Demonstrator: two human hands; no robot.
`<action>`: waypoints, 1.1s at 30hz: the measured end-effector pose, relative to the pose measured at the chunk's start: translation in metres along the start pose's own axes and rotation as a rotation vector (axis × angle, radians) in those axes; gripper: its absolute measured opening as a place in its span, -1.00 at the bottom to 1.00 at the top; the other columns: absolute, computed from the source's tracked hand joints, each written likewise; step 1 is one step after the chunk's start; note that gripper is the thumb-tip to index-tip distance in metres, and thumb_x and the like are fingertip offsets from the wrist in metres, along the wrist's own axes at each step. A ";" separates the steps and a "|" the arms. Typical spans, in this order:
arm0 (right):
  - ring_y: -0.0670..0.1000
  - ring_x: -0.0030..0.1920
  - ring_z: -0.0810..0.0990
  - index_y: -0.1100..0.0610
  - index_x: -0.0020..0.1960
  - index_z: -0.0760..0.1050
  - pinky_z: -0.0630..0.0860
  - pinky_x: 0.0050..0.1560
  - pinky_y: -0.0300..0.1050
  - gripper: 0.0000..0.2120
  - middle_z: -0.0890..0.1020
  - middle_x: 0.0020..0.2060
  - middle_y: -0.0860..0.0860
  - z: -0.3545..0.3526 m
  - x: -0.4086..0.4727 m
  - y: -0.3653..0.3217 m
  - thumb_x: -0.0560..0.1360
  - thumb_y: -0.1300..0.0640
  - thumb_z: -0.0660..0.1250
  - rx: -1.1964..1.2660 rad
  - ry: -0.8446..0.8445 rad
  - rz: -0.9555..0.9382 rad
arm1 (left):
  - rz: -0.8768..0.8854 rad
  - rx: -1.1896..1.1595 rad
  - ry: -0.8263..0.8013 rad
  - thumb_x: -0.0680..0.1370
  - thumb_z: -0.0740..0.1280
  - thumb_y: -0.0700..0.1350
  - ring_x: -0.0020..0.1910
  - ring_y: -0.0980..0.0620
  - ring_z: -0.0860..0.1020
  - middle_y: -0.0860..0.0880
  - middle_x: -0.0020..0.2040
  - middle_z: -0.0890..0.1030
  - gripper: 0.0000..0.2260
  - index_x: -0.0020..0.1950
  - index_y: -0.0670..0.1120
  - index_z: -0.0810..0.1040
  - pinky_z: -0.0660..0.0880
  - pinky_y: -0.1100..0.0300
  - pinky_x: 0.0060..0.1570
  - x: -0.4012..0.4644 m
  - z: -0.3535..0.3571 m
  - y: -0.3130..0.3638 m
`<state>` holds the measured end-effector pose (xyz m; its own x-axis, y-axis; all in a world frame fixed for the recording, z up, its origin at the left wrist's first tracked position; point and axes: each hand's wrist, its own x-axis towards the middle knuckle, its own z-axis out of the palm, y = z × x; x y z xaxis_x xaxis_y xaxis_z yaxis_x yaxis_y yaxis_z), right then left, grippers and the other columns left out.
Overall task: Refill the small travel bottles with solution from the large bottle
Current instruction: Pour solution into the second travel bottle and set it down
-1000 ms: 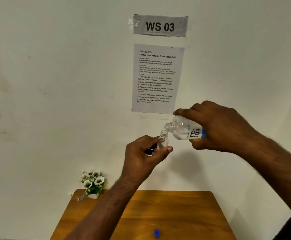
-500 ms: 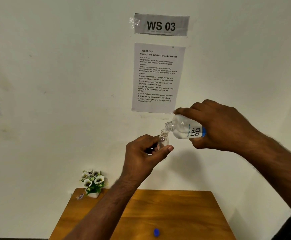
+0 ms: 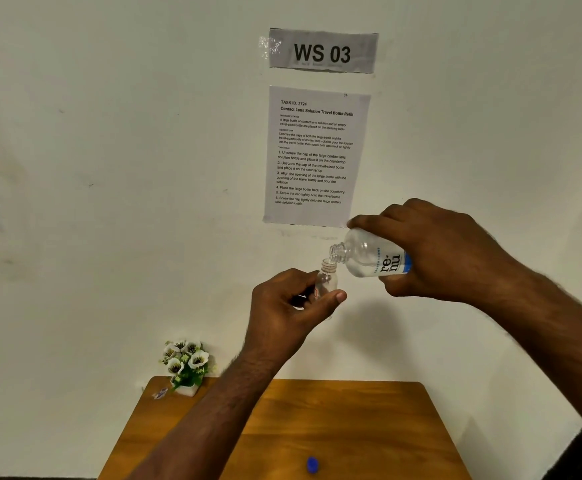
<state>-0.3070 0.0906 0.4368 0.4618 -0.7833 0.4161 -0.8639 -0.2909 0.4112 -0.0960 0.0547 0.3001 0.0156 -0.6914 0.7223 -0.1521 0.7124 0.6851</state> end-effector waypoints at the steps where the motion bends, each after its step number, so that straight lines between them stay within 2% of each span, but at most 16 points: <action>1: -0.01 0.04 0.49 -0.25 0.47 0.22 0.32 -0.30 -0.18 -0.19 0.55 0.07 -0.16 0.000 0.000 0.000 0.28 -0.15 0.45 0.001 0.001 -0.001 | 0.000 0.002 -0.001 0.44 0.55 0.12 -0.20 0.01 0.66 0.04 -0.20 0.71 -0.70 0.03 -0.05 0.77 0.61 0.24 -0.22 0.000 0.000 0.000; 8: 0.00 0.04 0.49 -0.26 0.47 0.21 0.38 -0.30 -0.17 -0.19 0.56 0.08 -0.16 0.000 0.001 0.000 0.27 -0.16 0.44 0.002 0.000 -0.003 | -0.003 -0.002 0.001 0.44 0.55 0.12 -0.21 0.03 0.66 0.05 -0.21 0.70 -0.70 0.00 -0.08 0.77 0.58 0.30 -0.22 -0.001 -0.001 0.000; 13: 0.00 0.04 0.50 -0.24 0.46 0.22 0.41 -0.29 -0.16 -0.20 0.57 0.08 -0.15 0.000 0.001 -0.001 0.28 -0.14 0.45 0.003 0.009 -0.004 | -0.006 0.000 -0.003 0.44 0.55 0.11 -0.21 0.02 0.66 0.04 -0.21 0.70 -0.70 0.01 -0.08 0.77 0.60 0.27 -0.22 -0.001 -0.001 0.000; 20: 0.00 0.05 0.49 -0.26 0.46 0.22 0.34 -0.29 -0.18 -0.20 0.56 0.09 -0.17 0.000 0.001 -0.001 0.27 -0.13 0.44 -0.008 0.020 -0.005 | -0.002 0.014 -0.004 0.44 0.54 0.14 -0.20 0.00 0.67 0.02 -0.20 0.71 -0.67 0.03 -0.07 0.77 0.63 0.18 -0.21 -0.001 -0.002 -0.001; 33: 0.01 0.02 0.51 -0.23 0.44 0.26 0.46 -0.29 -0.14 -0.21 0.57 0.05 -0.15 0.001 0.003 0.000 0.27 -0.12 0.46 0.007 0.037 -0.014 | -0.022 0.008 0.000 0.43 0.55 0.10 -0.20 -0.02 0.67 -0.01 -0.20 0.71 -0.70 0.02 -0.07 0.77 0.64 0.11 -0.21 0.000 -0.001 -0.001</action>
<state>-0.3054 0.0882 0.4375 0.4809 -0.7585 0.4399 -0.8586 -0.3055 0.4117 -0.0947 0.0536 0.2993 0.0188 -0.7069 0.7070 -0.1593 0.6960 0.7002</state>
